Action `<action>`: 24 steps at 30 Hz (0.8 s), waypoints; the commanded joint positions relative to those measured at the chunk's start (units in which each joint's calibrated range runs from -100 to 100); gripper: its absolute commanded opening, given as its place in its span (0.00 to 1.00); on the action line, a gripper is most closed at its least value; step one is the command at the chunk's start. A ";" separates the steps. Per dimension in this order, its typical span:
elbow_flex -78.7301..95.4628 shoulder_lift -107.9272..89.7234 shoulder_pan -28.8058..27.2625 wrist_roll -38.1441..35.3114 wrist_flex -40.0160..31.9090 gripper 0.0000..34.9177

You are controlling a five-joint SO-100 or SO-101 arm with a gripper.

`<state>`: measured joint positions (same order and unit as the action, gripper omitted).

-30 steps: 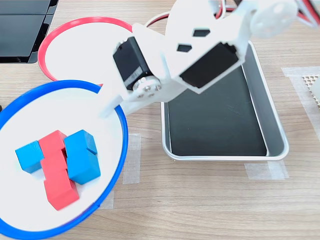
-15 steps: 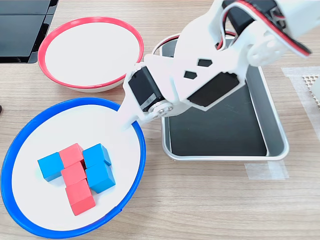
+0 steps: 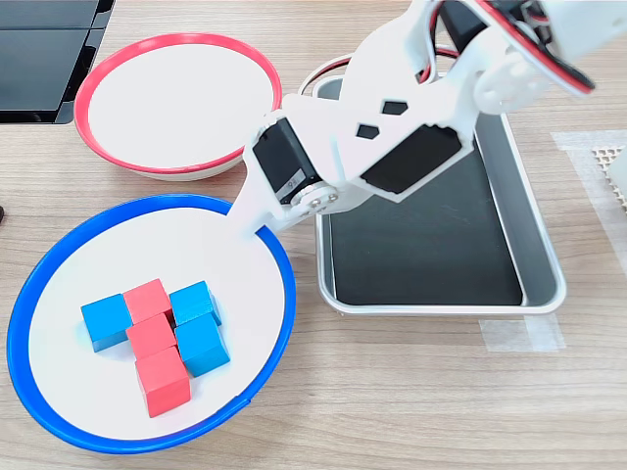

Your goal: Resolve any anomalies and move all blocks to matching dishes

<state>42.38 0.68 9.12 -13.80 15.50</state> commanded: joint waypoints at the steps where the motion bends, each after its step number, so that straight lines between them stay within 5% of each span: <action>1: -0.73 -0.98 -1.73 -0.44 -0.68 0.00; 14: -5.37 -1.07 -2.29 -0.54 4.11 0.01; 24: -6.74 -7.12 -3.61 -2.39 12.53 0.25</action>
<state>37.75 -2.13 6.37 -15.31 25.37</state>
